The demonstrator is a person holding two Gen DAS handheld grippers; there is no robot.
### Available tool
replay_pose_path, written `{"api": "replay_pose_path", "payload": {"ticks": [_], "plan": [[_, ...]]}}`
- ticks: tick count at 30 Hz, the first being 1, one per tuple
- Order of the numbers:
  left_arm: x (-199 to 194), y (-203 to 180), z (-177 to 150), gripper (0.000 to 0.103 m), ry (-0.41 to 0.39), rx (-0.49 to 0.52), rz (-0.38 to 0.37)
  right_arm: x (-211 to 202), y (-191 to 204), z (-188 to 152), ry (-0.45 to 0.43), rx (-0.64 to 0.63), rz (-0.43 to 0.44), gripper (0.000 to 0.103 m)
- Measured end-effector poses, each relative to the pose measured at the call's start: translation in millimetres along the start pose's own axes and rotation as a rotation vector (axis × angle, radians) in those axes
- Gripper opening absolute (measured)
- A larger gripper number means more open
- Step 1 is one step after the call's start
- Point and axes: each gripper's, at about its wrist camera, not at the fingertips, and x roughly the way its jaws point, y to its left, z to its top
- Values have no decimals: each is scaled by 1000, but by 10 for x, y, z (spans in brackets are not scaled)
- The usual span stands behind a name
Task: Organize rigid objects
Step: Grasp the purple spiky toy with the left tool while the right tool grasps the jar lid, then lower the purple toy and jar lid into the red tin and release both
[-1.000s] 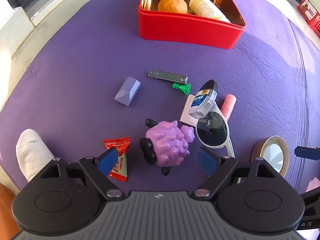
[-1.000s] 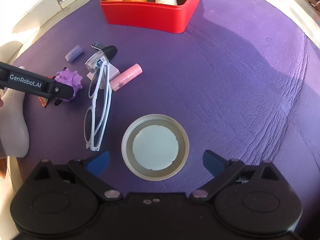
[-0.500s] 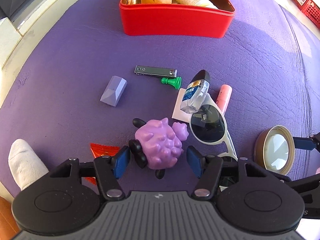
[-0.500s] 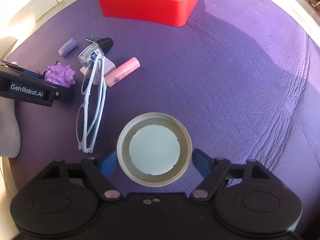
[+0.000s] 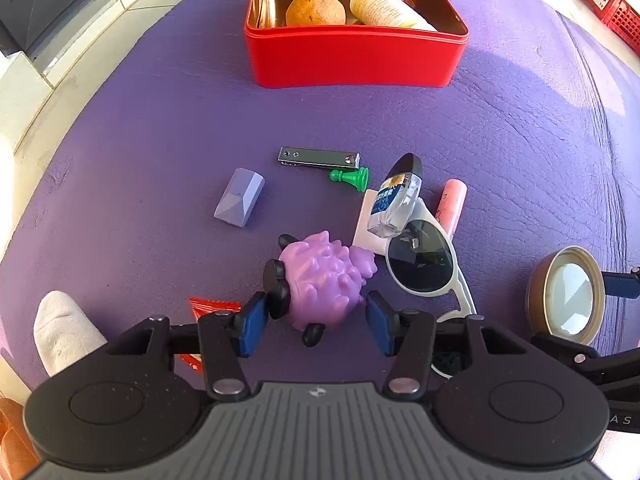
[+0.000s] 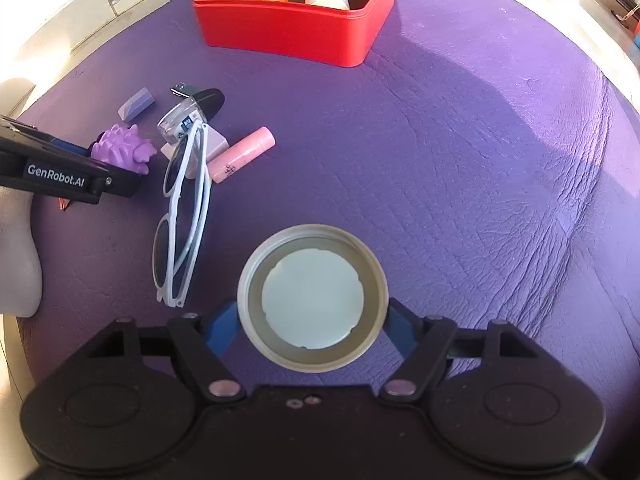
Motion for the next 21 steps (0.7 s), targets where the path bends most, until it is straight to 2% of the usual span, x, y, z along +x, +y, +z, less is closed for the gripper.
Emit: {"api": "replay_pose_path", "payload": {"ticks": [14, 21], "plan": [[-167, 130, 132, 52, -14, -51, 7, -412, -51, 91, -96, 38, 51, 75], [-452, 100, 305, 52, -26, -33, -28, -697, -38, 291, -141, 24, 65, 75]]}}
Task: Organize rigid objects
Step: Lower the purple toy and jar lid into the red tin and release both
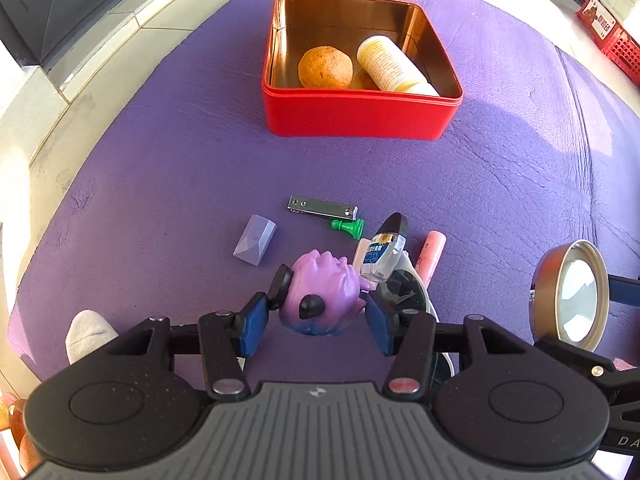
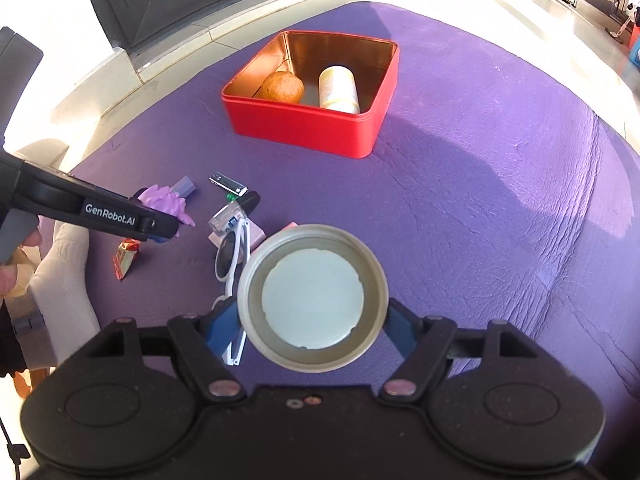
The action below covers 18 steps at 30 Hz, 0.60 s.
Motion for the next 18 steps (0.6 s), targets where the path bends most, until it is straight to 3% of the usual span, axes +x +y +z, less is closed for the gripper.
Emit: {"api": "replay_pose_path", "payload": {"ticks": [6, 12, 18], "plan": [[-292, 8, 232, 52, -51, 23, -39, -207, -25, 298, -43, -17, -1, 75], [-549, 75, 571, 52, -161, 18, -44, -323, -98, 659, -102, -49, -6, 75], [-567, 167, 942, 52, -226, -13, -48, -301, -106, 1022, -151, -106, -36, 75]]}}
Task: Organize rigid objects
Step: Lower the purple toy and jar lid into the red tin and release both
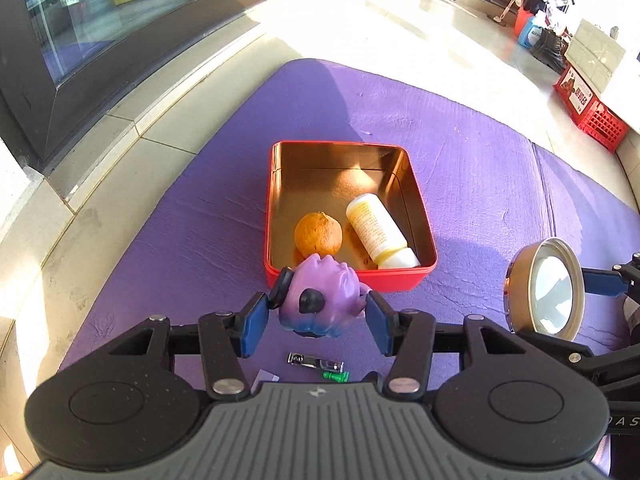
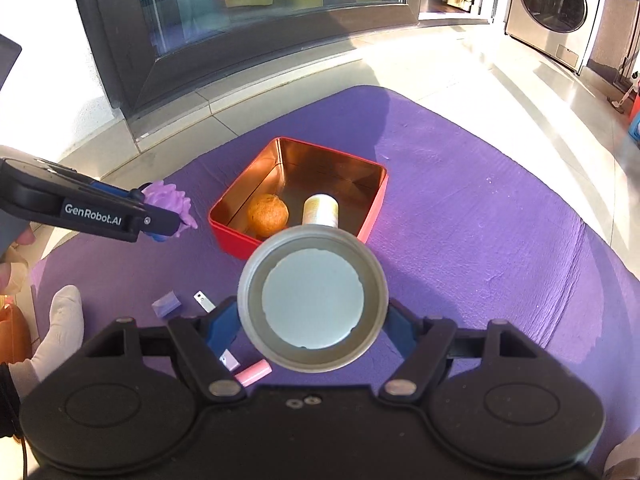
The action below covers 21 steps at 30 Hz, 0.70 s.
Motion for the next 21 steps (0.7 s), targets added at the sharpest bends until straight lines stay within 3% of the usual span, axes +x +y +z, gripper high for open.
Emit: {"api": "replay_pose_path", "payload": {"ticks": [12, 21], "plan": [[493, 36, 629, 52, -46, -9, -20, 667, -124, 631, -29, -86, -34, 75], [1045, 72, 871, 52, -39, -17, -8, 1385, -250, 945, 2, -100, -45, 75]]}}
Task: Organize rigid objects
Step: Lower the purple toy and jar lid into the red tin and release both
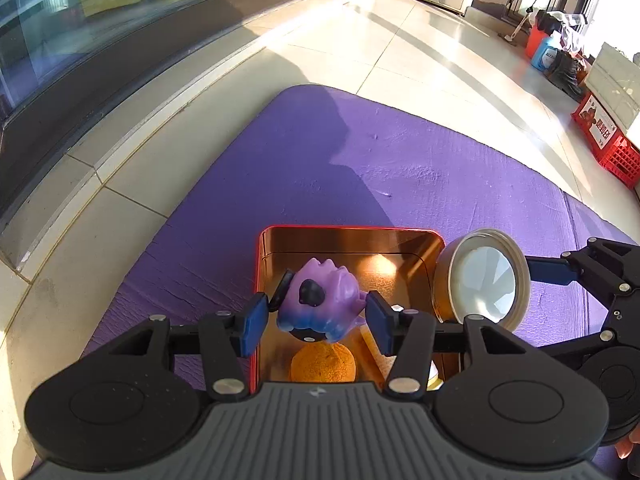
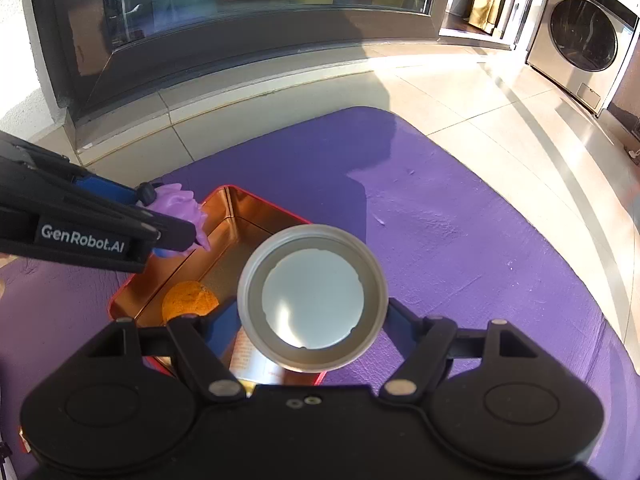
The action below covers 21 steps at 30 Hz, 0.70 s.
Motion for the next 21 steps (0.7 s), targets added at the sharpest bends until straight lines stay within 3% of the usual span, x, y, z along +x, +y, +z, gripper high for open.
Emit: {"api": "replay_pose_path", "payload": {"ticks": [12, 19, 21], "plan": [[614, 54, -1, 52, 47, -13, 53, 656, 43, 16, 62, -36, 5, 75], [686, -107, -61, 52, 44, 69, 53, 676, 86, -19, 40, -82, -10, 75], [723, -88, -74, 52, 62, 35, 44, 675, 107, -43, 31, -101, -17, 75]]}}
